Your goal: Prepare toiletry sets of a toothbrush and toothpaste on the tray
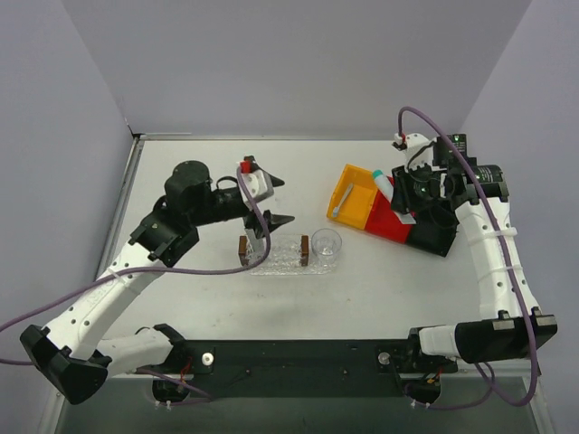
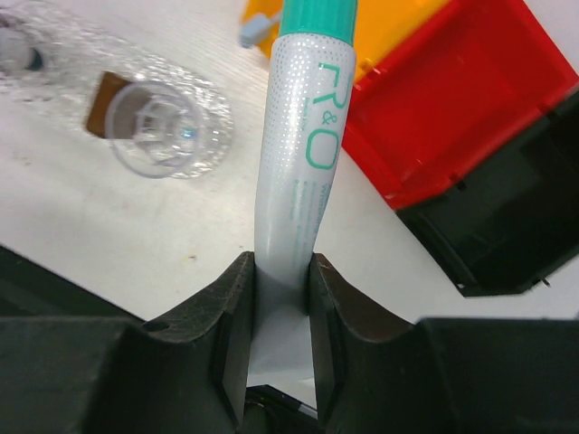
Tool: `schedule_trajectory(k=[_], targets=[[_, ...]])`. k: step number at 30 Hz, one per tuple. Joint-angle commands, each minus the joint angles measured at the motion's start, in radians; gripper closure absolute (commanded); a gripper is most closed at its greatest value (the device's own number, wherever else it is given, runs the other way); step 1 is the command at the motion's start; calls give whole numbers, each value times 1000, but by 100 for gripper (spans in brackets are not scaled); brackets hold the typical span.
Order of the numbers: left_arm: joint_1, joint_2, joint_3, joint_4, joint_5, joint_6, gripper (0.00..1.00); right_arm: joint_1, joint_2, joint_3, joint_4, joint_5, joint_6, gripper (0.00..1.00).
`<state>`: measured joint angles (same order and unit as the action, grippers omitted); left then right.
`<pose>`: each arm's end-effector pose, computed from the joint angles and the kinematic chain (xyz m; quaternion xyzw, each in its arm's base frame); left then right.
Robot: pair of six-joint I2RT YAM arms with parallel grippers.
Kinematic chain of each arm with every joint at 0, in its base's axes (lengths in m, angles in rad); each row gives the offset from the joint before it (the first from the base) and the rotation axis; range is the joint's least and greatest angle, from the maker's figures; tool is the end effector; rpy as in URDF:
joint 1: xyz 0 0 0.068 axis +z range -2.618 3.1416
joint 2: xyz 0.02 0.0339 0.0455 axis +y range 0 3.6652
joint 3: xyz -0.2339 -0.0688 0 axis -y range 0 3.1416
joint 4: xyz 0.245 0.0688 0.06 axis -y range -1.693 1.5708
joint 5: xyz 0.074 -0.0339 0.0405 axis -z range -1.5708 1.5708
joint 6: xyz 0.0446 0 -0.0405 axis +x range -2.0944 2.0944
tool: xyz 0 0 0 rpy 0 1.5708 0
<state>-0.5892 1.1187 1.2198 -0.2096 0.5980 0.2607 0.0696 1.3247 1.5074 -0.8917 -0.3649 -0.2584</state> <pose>0.2070 -0.1685 0.3963 0.4725 0.5670 -0.3207 0.5937 0.2790 0.0354 0.3686 -0.2206 0.8691 0.1254 0.4245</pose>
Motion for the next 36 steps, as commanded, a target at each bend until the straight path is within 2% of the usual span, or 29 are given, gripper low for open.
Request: schedule_trajectory(k=[1,6,16,26,30,36], targets=[[-125,4,29,-51,-90,195,11,73,22,118,-81,-222,19,89],[-254,24,18,-14,-229,366,8,154,56,171,-113,-321,12,89],[-438,179,150,-140,-461,624,7,251,113,218,-181,-437,-62,90],[-497,297,218,-151,-578,701,7,274,107,186,-191,-526,-104,90],[-498,326,224,-146,-580,709,7,277,100,172,-196,-549,-113,90],[-498,334,192,-103,-616,727,14,279,94,145,-199,-578,-127,91]])
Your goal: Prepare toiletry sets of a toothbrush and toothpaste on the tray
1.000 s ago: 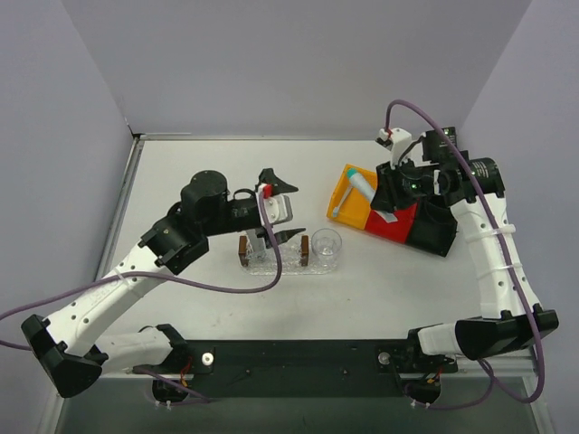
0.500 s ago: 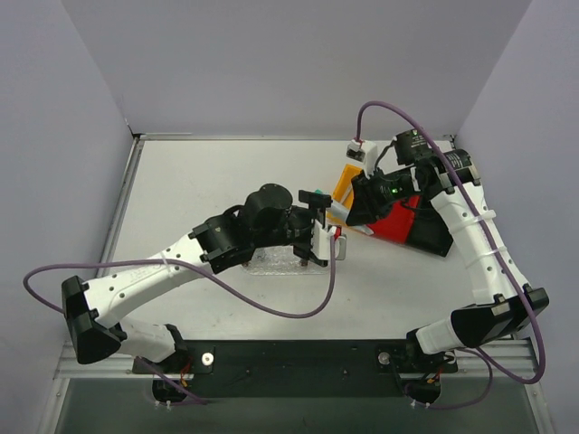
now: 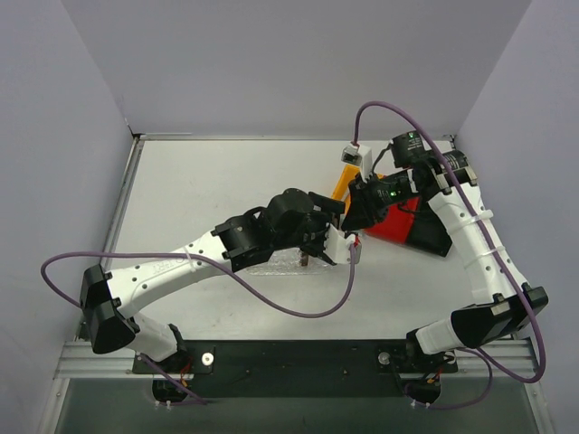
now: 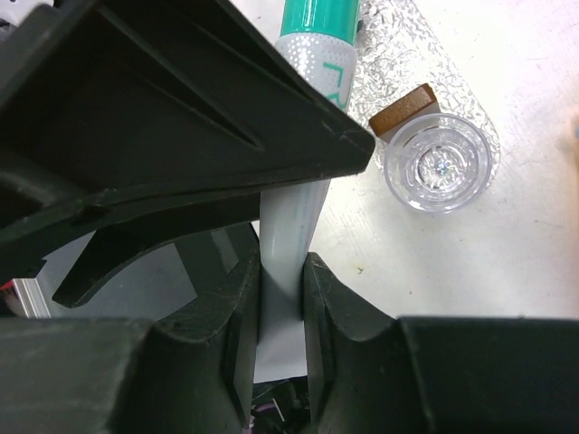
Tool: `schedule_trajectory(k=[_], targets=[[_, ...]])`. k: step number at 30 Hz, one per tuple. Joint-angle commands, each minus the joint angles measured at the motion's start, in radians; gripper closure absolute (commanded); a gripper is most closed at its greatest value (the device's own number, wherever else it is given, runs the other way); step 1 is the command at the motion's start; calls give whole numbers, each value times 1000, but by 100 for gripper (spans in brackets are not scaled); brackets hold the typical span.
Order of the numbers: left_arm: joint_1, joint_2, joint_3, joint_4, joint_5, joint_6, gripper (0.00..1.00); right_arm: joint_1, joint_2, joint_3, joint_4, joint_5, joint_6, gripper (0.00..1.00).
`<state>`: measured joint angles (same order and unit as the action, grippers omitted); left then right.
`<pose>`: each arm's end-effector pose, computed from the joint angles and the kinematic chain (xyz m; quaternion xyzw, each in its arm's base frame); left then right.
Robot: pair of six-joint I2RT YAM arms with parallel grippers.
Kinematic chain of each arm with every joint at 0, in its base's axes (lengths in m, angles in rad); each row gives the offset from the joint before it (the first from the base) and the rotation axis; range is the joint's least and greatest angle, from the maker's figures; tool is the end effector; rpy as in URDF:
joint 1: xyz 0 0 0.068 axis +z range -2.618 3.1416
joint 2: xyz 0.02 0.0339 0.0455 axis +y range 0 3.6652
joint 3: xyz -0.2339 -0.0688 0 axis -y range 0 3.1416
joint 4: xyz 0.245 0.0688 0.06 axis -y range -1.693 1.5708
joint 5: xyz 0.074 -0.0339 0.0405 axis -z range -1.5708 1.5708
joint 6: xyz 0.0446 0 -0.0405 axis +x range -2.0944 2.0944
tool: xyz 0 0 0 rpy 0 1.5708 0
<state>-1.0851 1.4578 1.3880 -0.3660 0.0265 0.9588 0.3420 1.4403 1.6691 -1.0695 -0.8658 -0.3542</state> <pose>0.1622 -0.3098 0.3386 0.7231 0.4338 -0.0451 0.5357 0.2554 0.1270 0.3827 -0.4300 0.7460 0.3899 0.3264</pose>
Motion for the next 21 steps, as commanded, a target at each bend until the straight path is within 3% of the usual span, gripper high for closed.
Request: schedule_trajectory(k=[1,5,11,14,15,16,17,19,21], targets=[[-4,-7,19,61,-49,31,16,8,-23,-20,-23,-79,-32,91],[-2,-13,-1,70,-62,41,45,11,-34,-38,-24,-76,-37,91],[-2,-27,-43,78,-59,46,58,9,-47,-35,-24,-75,-32,91],[-2,-31,-59,79,-59,46,74,11,-50,-29,-23,-58,-29,87],[-2,-34,-64,81,-60,44,78,11,-55,-29,-23,-50,-28,85],[-2,-39,-70,85,-59,31,92,11,-57,-29,-23,-30,-26,78],[-1,-43,-87,91,-65,23,99,11,-61,-26,-23,-19,-25,74],[5,-62,-112,121,-65,-5,100,11,-73,-22,-24,7,-19,63],[17,-83,-148,140,-47,-20,100,11,-87,-6,-21,51,-9,59]])
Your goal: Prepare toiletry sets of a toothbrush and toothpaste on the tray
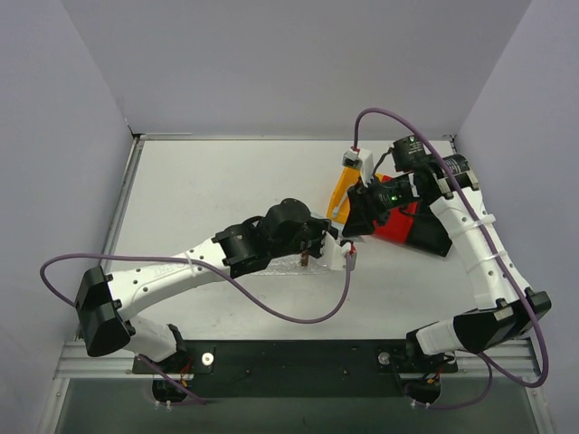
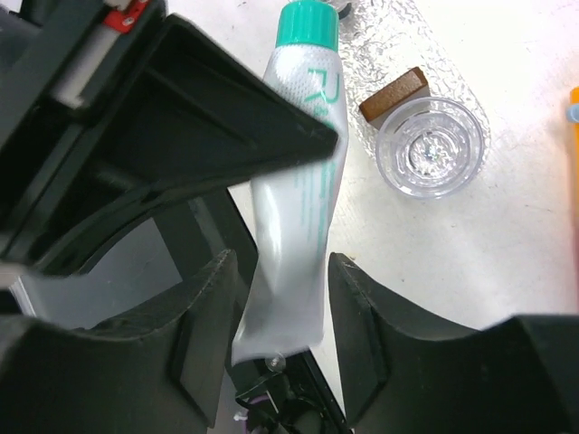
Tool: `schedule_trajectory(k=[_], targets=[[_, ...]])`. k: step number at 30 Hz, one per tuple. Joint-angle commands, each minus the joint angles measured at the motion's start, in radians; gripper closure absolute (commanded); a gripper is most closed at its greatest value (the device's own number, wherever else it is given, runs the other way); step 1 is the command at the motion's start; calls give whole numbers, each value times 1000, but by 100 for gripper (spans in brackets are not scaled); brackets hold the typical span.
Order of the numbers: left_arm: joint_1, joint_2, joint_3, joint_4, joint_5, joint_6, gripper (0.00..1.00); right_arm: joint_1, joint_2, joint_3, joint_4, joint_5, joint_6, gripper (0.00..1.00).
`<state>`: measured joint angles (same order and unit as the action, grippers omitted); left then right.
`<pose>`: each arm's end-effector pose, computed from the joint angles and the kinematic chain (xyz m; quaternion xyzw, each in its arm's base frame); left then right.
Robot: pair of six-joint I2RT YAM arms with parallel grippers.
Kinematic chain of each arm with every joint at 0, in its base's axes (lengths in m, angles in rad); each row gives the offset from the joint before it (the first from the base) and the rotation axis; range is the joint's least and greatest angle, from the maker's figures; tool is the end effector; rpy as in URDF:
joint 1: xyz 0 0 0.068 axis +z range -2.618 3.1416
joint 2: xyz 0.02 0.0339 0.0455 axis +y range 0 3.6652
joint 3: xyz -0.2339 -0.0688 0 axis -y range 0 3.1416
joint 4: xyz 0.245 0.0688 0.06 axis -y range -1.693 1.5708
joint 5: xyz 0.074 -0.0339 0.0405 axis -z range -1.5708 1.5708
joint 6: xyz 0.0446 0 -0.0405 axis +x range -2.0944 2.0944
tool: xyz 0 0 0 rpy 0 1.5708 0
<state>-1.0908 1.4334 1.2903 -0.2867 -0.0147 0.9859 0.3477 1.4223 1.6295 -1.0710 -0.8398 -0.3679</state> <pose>0.1607 -0.3073 0.3202 0.7231 0.4307 -0.0221 0.5396 0.2521 0.1267 0.3750 -0.4322 0.7530 0.3792 0.3200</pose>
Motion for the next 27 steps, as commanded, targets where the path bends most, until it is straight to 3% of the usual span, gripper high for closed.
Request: schedule_trajectory(k=[1,6,13,21,27], targets=[[28,-67,-62,66,1,-62,100,4,-72,41,-20,37,12,57],[78,-120,-123,107,62,-157,100,0,-108,102,-20,100,30,53],[232,-223,-226,190,223,-448,100,7,-134,95,12,108,37,50],[400,-311,-293,373,496,-802,100,73,-146,87,135,94,27,49],[440,-295,-347,532,716,-1042,100,168,-92,139,229,165,18,49]])
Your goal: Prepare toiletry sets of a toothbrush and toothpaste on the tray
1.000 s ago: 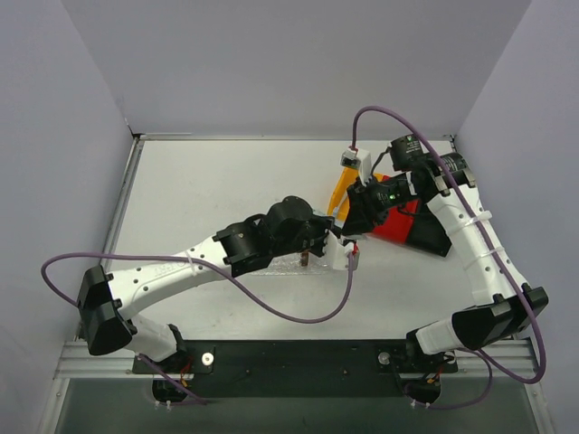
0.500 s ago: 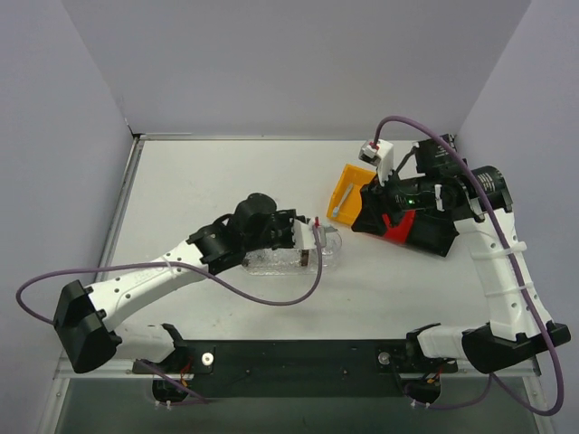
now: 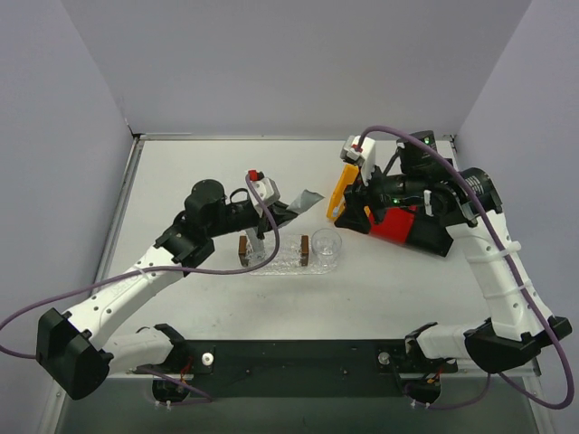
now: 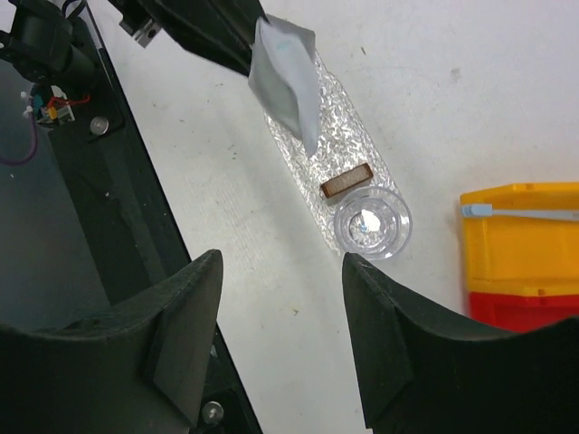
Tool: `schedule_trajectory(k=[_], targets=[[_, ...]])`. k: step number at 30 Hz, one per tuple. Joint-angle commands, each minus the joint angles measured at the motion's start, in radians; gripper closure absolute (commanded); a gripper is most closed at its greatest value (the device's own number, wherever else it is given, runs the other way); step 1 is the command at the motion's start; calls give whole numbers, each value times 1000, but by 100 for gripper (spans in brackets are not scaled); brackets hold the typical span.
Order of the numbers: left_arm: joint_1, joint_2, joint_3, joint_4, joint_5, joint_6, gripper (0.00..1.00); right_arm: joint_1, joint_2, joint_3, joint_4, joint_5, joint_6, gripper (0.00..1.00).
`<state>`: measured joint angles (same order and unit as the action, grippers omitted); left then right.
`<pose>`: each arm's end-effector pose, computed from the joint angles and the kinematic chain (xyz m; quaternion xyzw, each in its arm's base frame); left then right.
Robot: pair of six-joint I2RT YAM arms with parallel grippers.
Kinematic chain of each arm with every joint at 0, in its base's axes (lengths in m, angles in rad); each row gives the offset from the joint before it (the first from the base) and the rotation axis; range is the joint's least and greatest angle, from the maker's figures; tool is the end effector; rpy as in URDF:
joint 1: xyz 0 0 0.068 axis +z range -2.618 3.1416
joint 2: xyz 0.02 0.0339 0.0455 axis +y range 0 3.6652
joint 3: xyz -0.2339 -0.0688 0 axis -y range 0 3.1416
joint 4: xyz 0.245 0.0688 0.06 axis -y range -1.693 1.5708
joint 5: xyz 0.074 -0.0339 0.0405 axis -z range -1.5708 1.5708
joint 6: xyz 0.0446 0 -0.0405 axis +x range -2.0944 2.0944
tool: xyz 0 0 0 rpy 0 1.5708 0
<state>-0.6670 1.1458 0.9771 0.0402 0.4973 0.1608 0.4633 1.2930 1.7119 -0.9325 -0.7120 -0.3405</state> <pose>0.2127 -0.1945 0.3301 0.4415 0.6011 -0.3392 0.5733 0.2098 0.1374 0.4400 -0.4784 0.6761 0.3294 0.4533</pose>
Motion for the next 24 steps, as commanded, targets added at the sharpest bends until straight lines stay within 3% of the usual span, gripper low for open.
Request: schedule_trajectory(k=[1,5,24], targets=[[26,-8,-43,229,236,-263,100,63,46,67,96,46,-8,49],[44,-3,-86,323,285,-322,100,113,95,106,123,80,-15,49],[50,15,-97,337,326,-322,100,199,184,132,136,71,-25,55]])
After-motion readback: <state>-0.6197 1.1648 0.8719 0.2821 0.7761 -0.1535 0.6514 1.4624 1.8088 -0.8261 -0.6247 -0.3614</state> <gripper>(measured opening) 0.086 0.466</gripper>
